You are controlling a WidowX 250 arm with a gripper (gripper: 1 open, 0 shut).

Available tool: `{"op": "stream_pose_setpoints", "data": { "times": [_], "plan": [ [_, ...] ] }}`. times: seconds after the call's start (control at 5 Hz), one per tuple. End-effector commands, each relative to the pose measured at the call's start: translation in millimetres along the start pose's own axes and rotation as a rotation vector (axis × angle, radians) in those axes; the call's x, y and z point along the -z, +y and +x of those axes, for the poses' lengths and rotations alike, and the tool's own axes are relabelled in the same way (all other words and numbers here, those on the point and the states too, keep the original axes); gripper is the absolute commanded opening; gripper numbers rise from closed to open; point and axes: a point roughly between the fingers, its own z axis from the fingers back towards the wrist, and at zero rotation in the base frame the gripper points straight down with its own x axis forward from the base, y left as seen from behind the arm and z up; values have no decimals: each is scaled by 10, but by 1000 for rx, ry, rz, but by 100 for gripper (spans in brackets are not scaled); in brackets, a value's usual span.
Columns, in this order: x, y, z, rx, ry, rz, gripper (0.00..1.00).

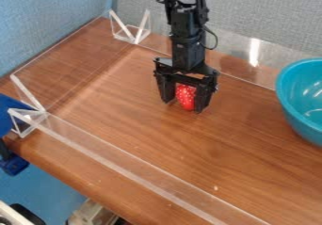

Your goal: Put the strawberry in the blue bowl

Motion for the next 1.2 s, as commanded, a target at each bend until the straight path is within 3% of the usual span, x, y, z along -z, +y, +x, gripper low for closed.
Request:
{"op": "stream_pose_setpoints", "data": {
  "times": [0.0,0.6,1.0],
  "plan": [
    [-359,21,124,6,-118,7,100],
    [-377,54,209,10,-131,-8,100],
    [-287,100,287,1,-115,-10,100]
  ]
}}
